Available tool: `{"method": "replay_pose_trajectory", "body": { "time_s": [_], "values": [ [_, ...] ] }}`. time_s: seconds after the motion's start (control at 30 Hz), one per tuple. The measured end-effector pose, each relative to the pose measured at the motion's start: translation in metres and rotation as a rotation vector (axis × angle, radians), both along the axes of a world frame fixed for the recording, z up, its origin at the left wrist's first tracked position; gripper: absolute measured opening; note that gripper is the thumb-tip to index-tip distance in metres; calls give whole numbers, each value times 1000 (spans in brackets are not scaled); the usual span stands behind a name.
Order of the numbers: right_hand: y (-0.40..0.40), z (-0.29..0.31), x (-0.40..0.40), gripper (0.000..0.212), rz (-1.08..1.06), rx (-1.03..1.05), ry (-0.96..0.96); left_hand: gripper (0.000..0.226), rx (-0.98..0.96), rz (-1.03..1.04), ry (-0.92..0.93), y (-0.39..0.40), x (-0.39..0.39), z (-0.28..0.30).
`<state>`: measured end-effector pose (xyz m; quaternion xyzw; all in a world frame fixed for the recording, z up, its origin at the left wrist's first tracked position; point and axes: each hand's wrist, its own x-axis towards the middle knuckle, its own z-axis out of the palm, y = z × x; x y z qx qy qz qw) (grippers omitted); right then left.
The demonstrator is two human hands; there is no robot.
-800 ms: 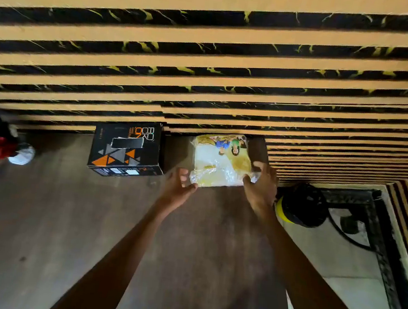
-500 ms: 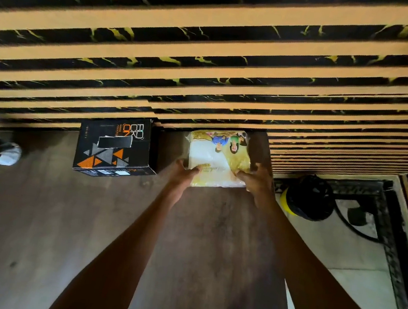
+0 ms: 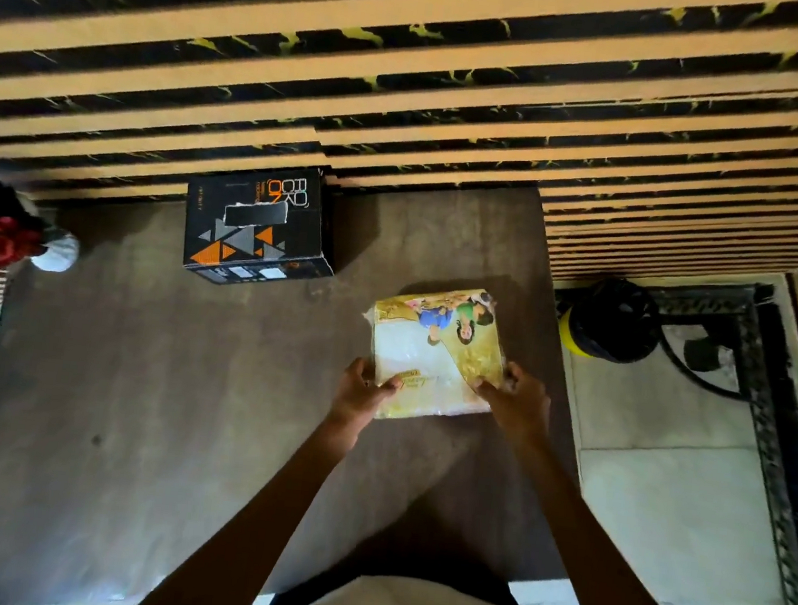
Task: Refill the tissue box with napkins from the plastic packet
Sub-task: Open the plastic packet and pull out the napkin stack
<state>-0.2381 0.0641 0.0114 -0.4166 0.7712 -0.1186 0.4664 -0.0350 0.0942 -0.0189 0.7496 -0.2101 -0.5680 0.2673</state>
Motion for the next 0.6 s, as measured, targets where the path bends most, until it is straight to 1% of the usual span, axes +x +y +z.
{"method": "replay_pose_trajectory", "body": {
  "time_s": [0.1, 0.2, 0.27, 0.33, 0.37, 0.4, 0.43, 0.5, 0.57, 0.6],
  "values": [
    [35, 0, 4, 44, -12, -19, 26, 44, 36, -48, -14, 38, 3, -7],
    [62, -2, 6, 53, 32, -21, 65, 48, 50, -110, -59, 67, 7, -12],
    [75, -4, 7, 58, 67, -2, 114, 52, 63, -161, -45, 80, 12, -13],
    [86, -4, 8, 61, 114, -30, 249, 62, 49, -171, -9, 88, 14, -17],
    [91, -3, 8, 61, 152, -80, 349, 67, 9, -166, -37, 91, 13, -16],
    [97, -1, 8, 60, 194, -159, 447, 70, -60, -186, -130, 94, 13, -10],
    [101, -1, 9, 56, 247, -257, 522, 72, -142, -235, -273, 95, 13, -4],
    [107, -2, 8, 44, 385, -406, 598, 71, -361, -423, -584, 93, 13, 3],
    [112, -4, 9, 38, 550, -403, 647, 68, -520, -677, -767, 87, 10, 10],
    [112, -3, 11, 41, 636, -363, 674, 65, -543, -801, -802, 83, 7, 11]
  ]
}}
